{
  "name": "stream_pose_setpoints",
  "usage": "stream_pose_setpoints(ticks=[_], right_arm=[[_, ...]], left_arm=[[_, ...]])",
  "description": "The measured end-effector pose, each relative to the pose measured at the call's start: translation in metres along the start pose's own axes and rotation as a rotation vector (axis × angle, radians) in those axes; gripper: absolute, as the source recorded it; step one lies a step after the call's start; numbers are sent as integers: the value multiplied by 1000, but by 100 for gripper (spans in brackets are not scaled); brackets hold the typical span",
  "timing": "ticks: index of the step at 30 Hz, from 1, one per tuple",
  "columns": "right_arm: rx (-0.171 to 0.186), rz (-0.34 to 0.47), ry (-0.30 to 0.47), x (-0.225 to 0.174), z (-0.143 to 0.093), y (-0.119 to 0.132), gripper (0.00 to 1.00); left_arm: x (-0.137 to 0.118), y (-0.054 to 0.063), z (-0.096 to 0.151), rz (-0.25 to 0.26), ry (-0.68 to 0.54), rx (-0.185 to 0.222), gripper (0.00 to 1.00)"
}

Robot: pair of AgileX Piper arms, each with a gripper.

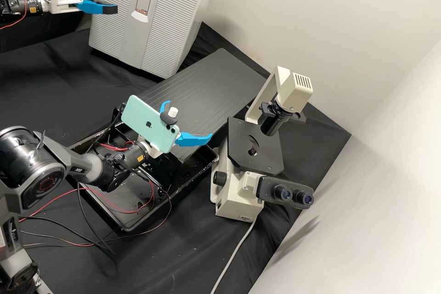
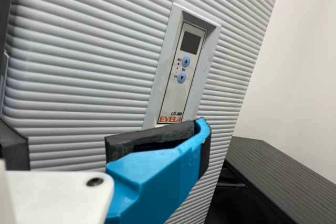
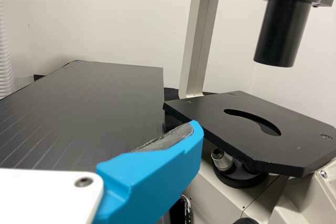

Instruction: Open the incubator door

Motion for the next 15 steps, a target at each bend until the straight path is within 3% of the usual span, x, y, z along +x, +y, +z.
stream_pose_setpoints(ticks=[15], right_arm=[[0, 0, 0, 0, 0, 0, 100]], left_arm=[[-3, -2, 0, 6, 0, -1, 0]])
